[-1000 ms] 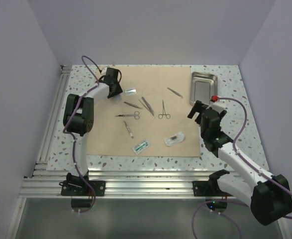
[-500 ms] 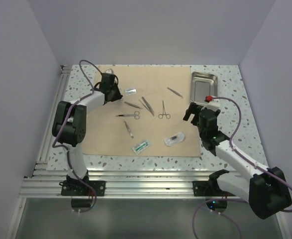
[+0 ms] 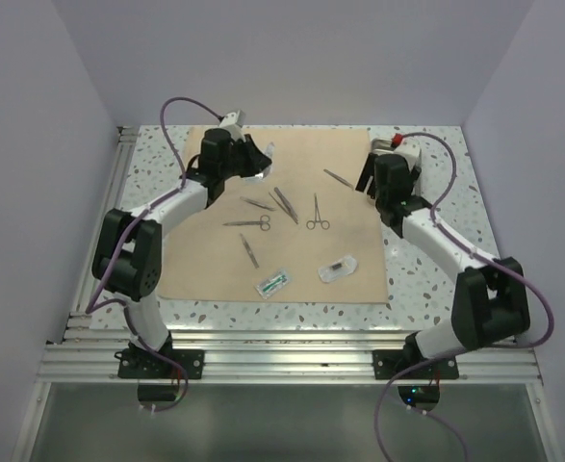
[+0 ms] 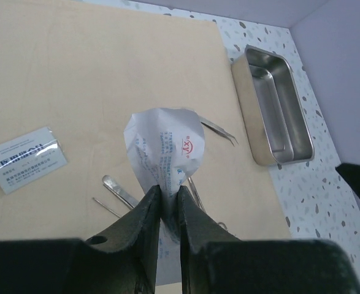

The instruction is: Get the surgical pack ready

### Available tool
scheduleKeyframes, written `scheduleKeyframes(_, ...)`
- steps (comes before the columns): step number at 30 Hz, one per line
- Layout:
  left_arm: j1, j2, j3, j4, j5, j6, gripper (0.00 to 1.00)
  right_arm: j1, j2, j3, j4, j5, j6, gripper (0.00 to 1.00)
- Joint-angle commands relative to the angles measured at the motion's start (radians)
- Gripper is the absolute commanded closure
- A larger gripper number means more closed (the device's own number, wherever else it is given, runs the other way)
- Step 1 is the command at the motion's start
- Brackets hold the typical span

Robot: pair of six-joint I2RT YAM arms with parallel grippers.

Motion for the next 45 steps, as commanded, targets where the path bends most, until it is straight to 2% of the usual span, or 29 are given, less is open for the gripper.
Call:
scheduleKeyframes(1,-0.015,-0.056,-0.025,0.085,0.075,0.013,0.81,-0.049,0.151,0.214,-0.202,-0.075,-0.055,0.20)
scheduleKeyframes(6,-0.018,-0.099,-0.038,0.079,0.086,0.038,0.80,-0.068,0.374,0.455,-0.344,-0.120,-0.110,0.32)
scheduleKeyframes(10,-0.018,-0.124,-0.039,0.065,0.087,0.055,0.80,-0.073,0.486,0.557,-0.375,-0.132,-0.133,0.45)
scheduleKeyframes(12,-0.018,-0.136,-0.038,0.062,0.087,0.059,0.79,-0.076,0.532,0.613,-0.395,-0.131,-0.141,0.46)
scheduleKeyframes(17,-0.020,-0.163,-0.039,0.051,0.089,0.068,0.79,-0.082,0.632,0.676,-0.423,-0.117,-0.162,0.58)
scheduleKeyframes(23,-0.027,-0.183,-0.041,0.037,0.086,0.084,0.78,-0.103,0.659,0.661,-0.406,-0.115,-0.176,0.61)
scheduleKeyframes(24,-0.027,-0.185,-0.044,0.036,0.086,0.085,0.78,-0.105,0.662,0.655,-0.403,-0.115,-0.179,0.66)
scheduleKeyframes(30,-0.033,-0.176,-0.048,0.042,0.090,0.084,0.78,-0.106,0.620,0.568,-0.394,-0.137,-0.174,0.84)
scheduleKeyframes(31,-0.035,-0.174,-0.048,0.042,0.089,0.085,0.78,-0.106,0.607,0.548,-0.386,-0.132,-0.171,0.90)
scheduleKeyframes(34,-0.046,-0.170,-0.047,0.044,0.084,0.087,0.78,-0.106,0.538,0.465,-0.355,-0.123,-0.167,0.94)
scheduleKeyframes(40,-0.072,-0.162,-0.045,0.045,0.077,0.090,0.78,-0.106,0.416,0.353,-0.363,-0.117,-0.168,0.99)
scheduleKeyframes(45,-0.109,-0.142,-0.038,0.048,0.075,0.087,0.78,-0.106,0.295,0.204,-0.349,-0.141,-0.168,0.96)
